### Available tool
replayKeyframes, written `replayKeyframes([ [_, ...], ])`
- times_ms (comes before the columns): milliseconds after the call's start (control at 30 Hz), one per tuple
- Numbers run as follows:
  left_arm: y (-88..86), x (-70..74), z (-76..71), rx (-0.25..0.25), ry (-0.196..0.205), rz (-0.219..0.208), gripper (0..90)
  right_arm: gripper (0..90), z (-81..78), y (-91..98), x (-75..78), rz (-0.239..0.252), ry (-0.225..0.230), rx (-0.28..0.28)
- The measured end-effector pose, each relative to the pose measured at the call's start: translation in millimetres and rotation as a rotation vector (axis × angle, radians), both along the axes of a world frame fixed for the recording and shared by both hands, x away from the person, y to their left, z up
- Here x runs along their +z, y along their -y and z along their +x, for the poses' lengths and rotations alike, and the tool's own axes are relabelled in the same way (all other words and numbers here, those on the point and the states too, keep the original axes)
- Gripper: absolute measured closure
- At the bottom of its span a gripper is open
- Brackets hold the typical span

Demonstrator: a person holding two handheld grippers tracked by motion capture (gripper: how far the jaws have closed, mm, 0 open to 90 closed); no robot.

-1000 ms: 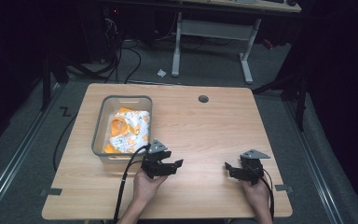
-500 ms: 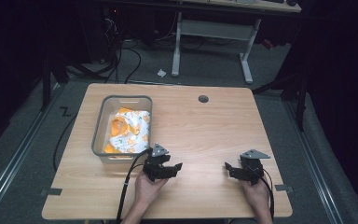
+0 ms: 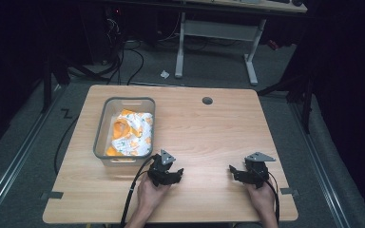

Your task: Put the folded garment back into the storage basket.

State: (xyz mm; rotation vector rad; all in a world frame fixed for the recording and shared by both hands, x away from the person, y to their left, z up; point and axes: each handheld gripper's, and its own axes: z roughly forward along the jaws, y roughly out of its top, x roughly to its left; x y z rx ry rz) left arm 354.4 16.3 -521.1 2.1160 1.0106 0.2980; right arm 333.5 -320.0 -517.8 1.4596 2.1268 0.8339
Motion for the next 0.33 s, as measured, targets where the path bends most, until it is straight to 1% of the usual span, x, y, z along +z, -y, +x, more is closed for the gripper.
replayKeyframes([
  [33, 0.8, -0.9, -0.8, 0.005, 0.016, 0.005, 37.4, 24.7, 0.0, 0.0, 0.0, 0.000, 0.000, 0.000],
  [100, 2.1, -2.6, -2.4, 0.005, 0.046, 0.030, 37.2, 24.7, 0.0, 0.0, 0.0, 0.000, 0.000, 0.000],
  [133, 2.9, -2.5, -2.5, 0.004, 0.049, 0.040, 36.8, 24.7, 0.0, 0.0, 0.0, 0.000, 0.000, 0.000],
  [167, 3.0, -2.6, -2.1, 0.006, 0.047, 0.041, 34.7, 24.7, 0.0, 0.0, 0.0, 0.000, 0.000, 0.000],
  [333, 3.4, -2.8, -1.1, 0.015, 0.043, 0.044, 31.9, 24.8, -0.1, 0.0, 0.0, -0.001, 0.000, -0.001],
])
